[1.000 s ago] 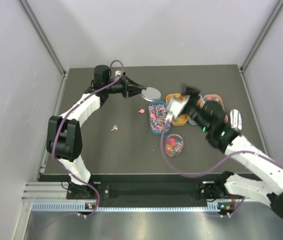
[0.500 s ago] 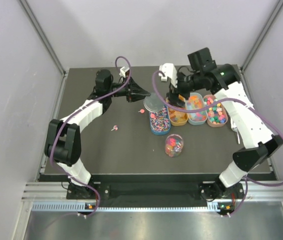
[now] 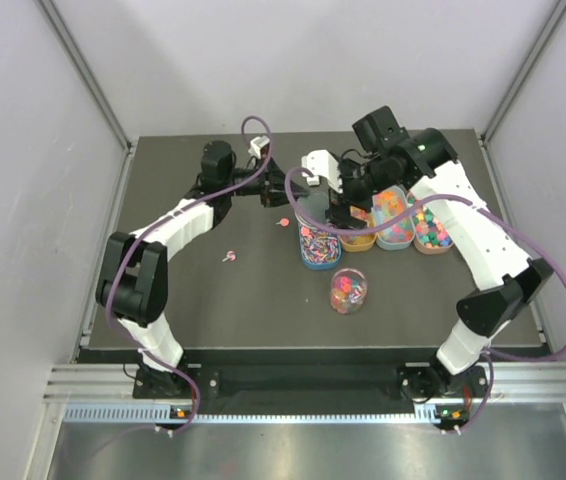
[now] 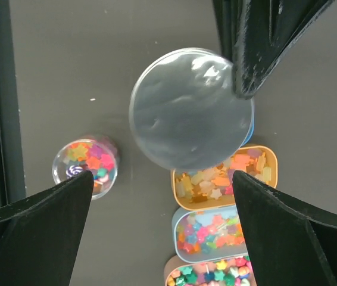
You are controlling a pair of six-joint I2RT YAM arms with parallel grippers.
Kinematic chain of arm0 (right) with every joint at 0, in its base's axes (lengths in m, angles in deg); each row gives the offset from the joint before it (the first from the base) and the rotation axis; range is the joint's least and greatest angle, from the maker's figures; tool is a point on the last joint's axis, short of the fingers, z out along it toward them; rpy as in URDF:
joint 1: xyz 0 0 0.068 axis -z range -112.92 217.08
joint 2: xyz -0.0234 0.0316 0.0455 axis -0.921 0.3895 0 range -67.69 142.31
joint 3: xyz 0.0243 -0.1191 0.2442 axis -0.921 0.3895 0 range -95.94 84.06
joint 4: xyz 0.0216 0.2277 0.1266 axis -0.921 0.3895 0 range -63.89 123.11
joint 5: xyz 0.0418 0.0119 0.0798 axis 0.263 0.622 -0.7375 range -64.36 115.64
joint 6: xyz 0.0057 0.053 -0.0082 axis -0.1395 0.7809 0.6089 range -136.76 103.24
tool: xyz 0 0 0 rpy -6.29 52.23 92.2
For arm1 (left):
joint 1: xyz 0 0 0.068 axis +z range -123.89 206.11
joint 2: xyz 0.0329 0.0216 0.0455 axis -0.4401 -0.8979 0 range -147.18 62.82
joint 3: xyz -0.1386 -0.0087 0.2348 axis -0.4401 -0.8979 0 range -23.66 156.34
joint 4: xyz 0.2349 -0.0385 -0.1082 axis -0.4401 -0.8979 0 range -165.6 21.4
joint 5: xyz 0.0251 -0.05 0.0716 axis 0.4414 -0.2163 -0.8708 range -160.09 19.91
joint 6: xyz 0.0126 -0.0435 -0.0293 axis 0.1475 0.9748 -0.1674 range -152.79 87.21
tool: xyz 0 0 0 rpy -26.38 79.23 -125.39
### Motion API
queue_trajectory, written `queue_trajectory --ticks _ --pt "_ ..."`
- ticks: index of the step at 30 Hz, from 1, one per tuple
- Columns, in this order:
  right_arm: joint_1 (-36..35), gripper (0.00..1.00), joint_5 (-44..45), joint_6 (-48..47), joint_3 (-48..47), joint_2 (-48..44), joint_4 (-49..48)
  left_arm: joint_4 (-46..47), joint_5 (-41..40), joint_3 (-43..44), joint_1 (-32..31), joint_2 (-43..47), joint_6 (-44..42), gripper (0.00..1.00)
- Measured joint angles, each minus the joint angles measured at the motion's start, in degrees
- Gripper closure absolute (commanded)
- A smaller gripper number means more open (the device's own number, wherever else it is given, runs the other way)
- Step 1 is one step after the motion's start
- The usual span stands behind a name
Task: Pack the candies
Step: Adjust the bottle lid.
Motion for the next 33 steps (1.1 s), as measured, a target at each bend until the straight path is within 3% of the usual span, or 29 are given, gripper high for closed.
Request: queue_trajectory --ticks 8,33 --pt "-0.09 0.00 2.62 -0.44 -0.59 4.28 -0.04 0.17 0.87 2.10 -3.30 -2.14 1.01 1.00" --pt "-0.13 0.00 0.07 -0.46 0.02 4.42 -1.03 3.89 1.44 3.96 -5.33 -5.09 6.84 1.00"
